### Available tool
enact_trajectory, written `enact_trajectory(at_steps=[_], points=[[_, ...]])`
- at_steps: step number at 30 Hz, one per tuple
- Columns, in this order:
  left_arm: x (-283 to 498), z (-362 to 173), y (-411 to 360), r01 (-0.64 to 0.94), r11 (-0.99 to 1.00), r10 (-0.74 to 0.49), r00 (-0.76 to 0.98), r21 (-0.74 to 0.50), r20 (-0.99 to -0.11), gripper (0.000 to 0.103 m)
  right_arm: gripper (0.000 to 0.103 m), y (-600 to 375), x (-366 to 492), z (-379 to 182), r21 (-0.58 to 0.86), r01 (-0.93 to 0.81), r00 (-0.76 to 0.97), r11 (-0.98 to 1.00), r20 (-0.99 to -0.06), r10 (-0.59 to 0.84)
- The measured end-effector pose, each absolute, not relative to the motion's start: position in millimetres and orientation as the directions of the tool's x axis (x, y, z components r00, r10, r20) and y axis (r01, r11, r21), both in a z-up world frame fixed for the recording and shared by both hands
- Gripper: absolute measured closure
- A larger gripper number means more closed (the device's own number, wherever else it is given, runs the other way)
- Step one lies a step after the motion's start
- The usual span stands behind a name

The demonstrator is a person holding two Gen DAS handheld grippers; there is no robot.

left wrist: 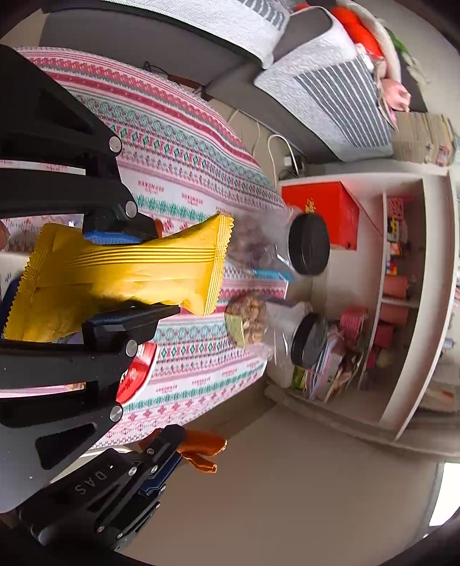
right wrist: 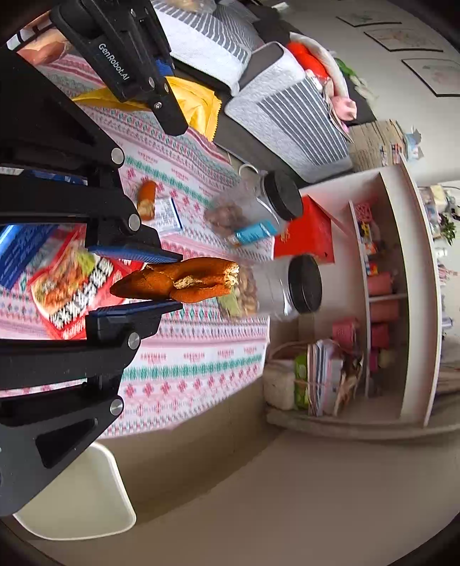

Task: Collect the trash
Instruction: 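Carry both items over the white bin and open the right gripper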

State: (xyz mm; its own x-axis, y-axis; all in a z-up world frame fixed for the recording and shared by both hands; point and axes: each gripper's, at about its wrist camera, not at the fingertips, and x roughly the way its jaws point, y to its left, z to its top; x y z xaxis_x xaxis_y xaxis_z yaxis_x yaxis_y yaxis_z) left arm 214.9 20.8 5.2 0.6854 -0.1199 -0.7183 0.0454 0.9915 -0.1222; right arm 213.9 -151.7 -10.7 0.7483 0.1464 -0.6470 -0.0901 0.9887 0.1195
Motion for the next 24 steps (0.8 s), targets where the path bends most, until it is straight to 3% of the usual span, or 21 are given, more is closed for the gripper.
enact_trajectory(at_steps=[24], points=[[191.3, 18.5, -86.6, 0.209, 0.975, -0.207, 0.73, -0.076, -0.651, 0.074, 0.083, -239.4, 175.5, -3.0, 0.123, 0.047, 0.783, 0.991, -0.621, 0.04]])
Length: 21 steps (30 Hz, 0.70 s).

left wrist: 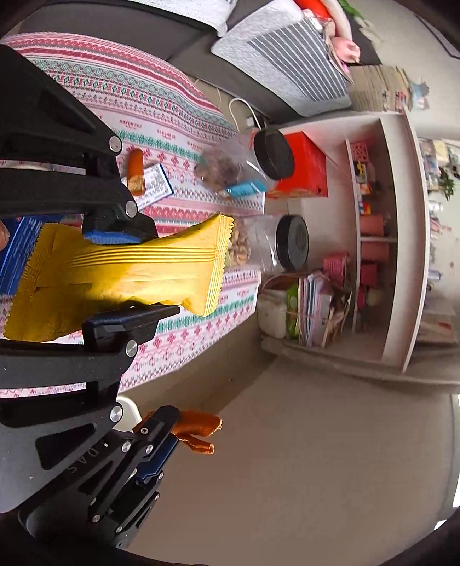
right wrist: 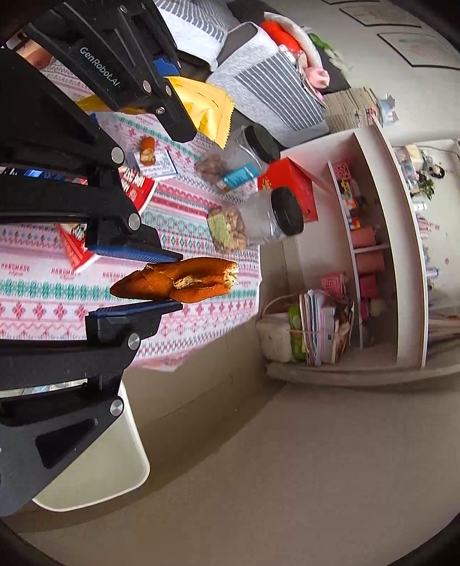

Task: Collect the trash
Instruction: 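Carry both items over the white bin and open the right gripper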

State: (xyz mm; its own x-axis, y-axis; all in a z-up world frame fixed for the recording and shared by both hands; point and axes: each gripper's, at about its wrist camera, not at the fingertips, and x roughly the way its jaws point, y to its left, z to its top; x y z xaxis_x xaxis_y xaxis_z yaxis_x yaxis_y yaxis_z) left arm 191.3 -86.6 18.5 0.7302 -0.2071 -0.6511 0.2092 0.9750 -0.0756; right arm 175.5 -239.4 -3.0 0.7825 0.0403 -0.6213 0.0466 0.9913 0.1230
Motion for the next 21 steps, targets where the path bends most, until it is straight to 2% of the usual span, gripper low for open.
enact_trajectory(at_steps=[21], points=[[175.0, 12.9, -169.3, 0.355, 0.933, -0.301, 0.687, -0.057, -0.661, 0.074, 0.083, -333.5, 136.1, -12.7, 0.12, 0.236, 0.757, 0.964, -0.645, -0.105]])
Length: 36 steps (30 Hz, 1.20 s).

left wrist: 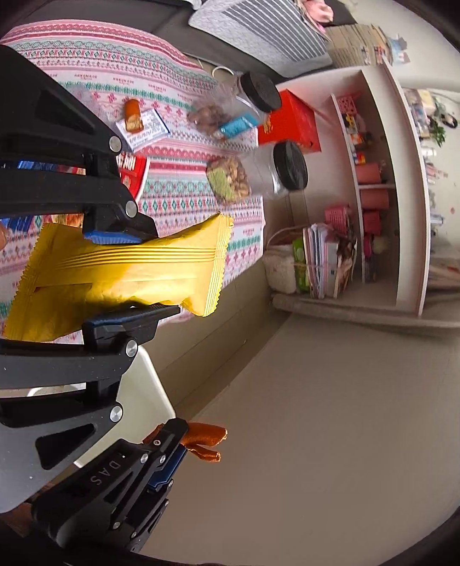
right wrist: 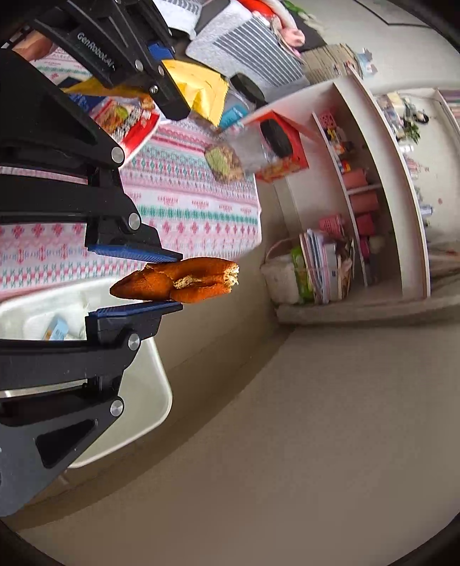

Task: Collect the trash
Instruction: 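Carry both items over the white bin and open the right gripper, then lower the yellow wrapper into the white bin and open the left gripper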

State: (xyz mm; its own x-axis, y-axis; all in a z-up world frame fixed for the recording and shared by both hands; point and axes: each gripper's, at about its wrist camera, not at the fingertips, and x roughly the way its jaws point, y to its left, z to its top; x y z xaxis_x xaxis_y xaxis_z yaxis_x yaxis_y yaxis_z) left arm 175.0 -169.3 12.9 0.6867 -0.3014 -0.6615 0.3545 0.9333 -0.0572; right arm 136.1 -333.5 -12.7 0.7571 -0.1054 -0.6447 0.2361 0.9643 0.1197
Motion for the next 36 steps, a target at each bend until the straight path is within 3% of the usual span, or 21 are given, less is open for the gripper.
enact_trajectory(at_steps=[10, 12, 13, 14, 16, 19, 23, 27, 28, 29, 32, 36], points=[[159.4, 2.7, -230.7, 0.459, 0.886, -0.378, 0.636, -0.063, -0.672, 0.074, 0.079, -395.9, 112.9, -28.2, 0.121, 0.371, 0.698, 0.921, -0.69, -0.191], [157.5, -0.3, -241.9, 0.478, 0.876, -0.39, 0.623, -0.065, -0.678, 0.074, 0.063, -406.7, 107.8, -30.1, 0.12, 0.4, 0.685, 0.908, -0.698, -0.209], [155.7, -2.7, -248.6, 0.489, 0.87, -0.394, 0.618, -0.059, -0.68, 0.074, 0.046, -412.7, 103.5, -30.4, 0.114, 0.428, 0.678, 0.896, -0.696, -0.236], [154.6, -4.9, -254.4, 0.498, 0.866, -0.395, 0.616, -0.052, -0.682, 0.074, 0.037, -418.1, 98.9, -30.1, 0.109, 0.455, 0.674, 0.884, -0.69, -0.262], [151.9, -9.0, -263.5, 0.512, 0.858, -0.4, 0.609, -0.045, -0.685, 0.074, 0.034, -430.2, 92.2, -28.7, 0.105, 0.487, 0.668, 0.867, -0.684, -0.293], [150.4, -16.1, -277.7, 0.526, 0.848, -0.411, 0.588, -0.056, -0.697, 0.074, 0.017, -451.0, 80.2, -26.7, 0.109, 0.558, 0.652, 0.822, -0.671, -0.354], [147.6, -25.0, -299.5, 0.555, 0.829, -0.426, 0.55, -0.067, -0.718, 0.072, 0.007, -477.1, 69.0, -25.4, 0.141, 0.629, 0.625, 0.765, -0.676, -0.39], [146.2, -30.0, -320.3, 0.593, 0.802, -0.447, 0.519, -0.07, -0.729, 0.071, 0.007, -495.0, 62.4, -25.9, 0.184, 0.674, 0.609, 0.715, -0.687, -0.397], [147.0, -32.1, -325.9, 0.608, 0.79, -0.46, 0.502, -0.079, -0.732, 0.065, 0.007, -498.5, 60.9, -25.7, 0.186, 0.683, 0.604, 0.707, -0.687, -0.403], [146.8, -33.4, -328.9, 0.617, 0.782, -0.468, 0.489, -0.087, -0.736, 0.052, 0.007, -500.8, 59.6, -25.2, 0.184, 0.691, 0.599, 0.699, -0.687, -0.412], [151.3, -39.0, -334.4, 0.642, 0.757, -0.496, 0.439, -0.124, -0.75, 0.027, 0.007, -502.6, 59.0, -25.7, 0.176, 0.705, 0.588, 0.687, -0.686, -0.428], [154.2, -37.7, -327.6, 0.623, 0.77, -0.497, 0.453, -0.135, -0.74, 0.023, 0.007, -496.0, 63.4, -25.8, 0.134, 0.717, 0.573, 0.684, -0.673, -0.468]])
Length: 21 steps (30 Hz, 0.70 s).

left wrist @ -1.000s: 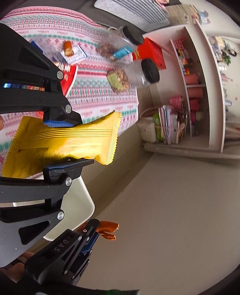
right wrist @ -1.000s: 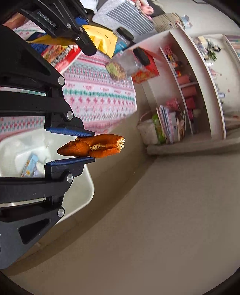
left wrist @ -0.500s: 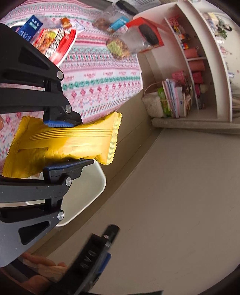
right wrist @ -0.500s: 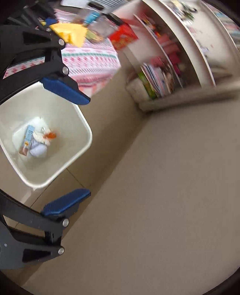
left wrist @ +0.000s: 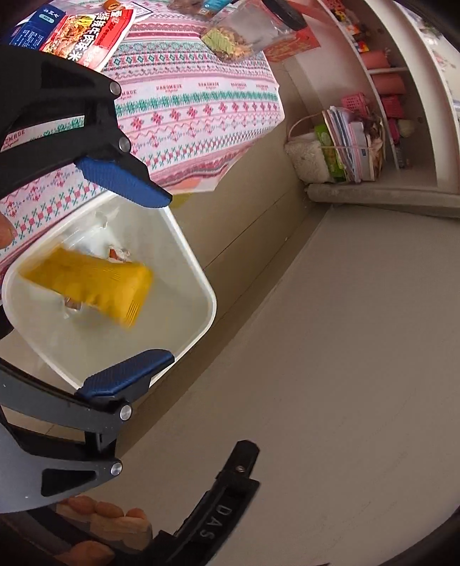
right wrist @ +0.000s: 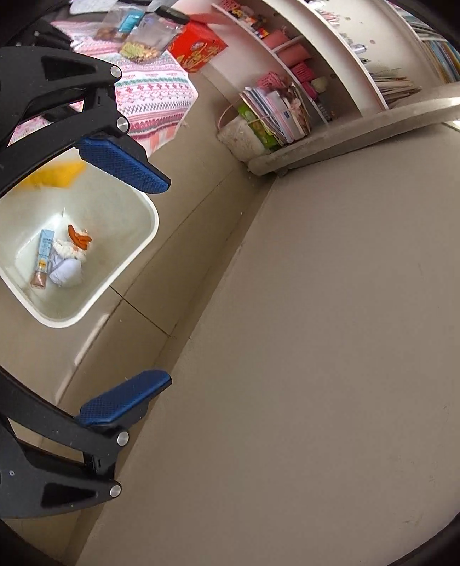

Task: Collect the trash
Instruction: 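Lower the yellow wrapper into the white bin and open the left gripper, then move both grippers back over the table toward the remaining trash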

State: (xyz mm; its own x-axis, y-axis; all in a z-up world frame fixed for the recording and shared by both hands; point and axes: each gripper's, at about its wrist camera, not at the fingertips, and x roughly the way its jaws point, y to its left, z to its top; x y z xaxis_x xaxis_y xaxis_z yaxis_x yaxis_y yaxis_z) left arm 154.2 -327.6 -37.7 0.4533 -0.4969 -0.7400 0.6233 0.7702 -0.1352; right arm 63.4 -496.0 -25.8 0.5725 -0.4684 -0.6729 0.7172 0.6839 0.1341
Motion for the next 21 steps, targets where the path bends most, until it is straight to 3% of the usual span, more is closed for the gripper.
enact_trajectory(at_steps=[8, 15, 21], points=[[162.9, -20.3, -291.2, 0.544, 0.838, -0.416, 0.584, -0.044, -0.697, 0.023, 0.007, -464.6, 78.9, -24.6, 0.07, 0.702, 0.581, 0.709, -0.631, -0.513], [163.9, -4.6, -252.9, 0.449, 0.89, -0.317, 0.735, 0.08, -0.6, 0.023, 0.007, -426.1, 100.8, -24.2, 0.042, 0.657, 0.615, 0.753, -0.608, -0.502], [178.4, 0.1, -224.9, 0.353, 0.933, -0.24, 0.761, 0.074, -0.602, 0.023, 0.007, -393.5, 116.0, -22.5, -0.004, 0.623, 0.633, 0.782, -0.586, -0.506]])
